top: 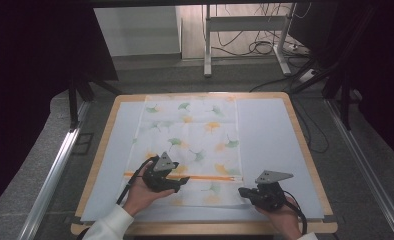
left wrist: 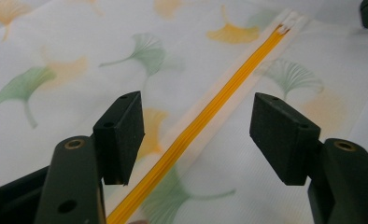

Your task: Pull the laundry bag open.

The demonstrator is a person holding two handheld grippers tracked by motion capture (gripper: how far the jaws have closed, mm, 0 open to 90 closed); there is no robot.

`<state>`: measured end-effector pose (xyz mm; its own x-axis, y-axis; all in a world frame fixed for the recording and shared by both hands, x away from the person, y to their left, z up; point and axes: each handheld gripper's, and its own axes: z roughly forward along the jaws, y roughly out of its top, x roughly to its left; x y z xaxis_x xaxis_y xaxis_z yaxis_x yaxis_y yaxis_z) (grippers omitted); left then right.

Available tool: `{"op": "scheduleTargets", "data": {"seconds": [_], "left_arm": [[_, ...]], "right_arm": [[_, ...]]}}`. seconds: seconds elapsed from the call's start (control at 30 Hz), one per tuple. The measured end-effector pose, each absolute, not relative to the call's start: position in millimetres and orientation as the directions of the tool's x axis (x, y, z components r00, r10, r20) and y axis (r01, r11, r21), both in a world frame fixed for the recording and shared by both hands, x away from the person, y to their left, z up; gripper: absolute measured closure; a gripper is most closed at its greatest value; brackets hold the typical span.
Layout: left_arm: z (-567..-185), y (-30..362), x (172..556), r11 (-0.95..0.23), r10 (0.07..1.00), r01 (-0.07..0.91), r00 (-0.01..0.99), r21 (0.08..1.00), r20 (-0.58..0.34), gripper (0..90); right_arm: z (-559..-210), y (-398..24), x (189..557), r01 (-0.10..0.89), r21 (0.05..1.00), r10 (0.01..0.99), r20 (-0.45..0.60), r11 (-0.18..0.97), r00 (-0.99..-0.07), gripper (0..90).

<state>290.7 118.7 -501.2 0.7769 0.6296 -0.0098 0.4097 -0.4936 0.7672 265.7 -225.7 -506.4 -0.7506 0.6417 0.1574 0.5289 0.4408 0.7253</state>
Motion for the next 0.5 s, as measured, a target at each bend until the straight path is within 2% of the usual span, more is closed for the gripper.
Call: {"op": "scheduleTargets", "data": {"seconds": [0.17,0.5], "left_arm": [[-500,93,295,-0.516,0.598,0.389,0.802,0.763,-0.005,35.0],[-502,75,303,-0.534,0.576,0.384,0.817,0.753,-0.008,35.1]], "right_arm": [[-507,-221,265,0.520,0.722,0.629,0.153,0.456,-0.763,88.8],[-510,-219,270,0.525,0.710,0.625,0.152,0.470,-0.766,88.8]]}}
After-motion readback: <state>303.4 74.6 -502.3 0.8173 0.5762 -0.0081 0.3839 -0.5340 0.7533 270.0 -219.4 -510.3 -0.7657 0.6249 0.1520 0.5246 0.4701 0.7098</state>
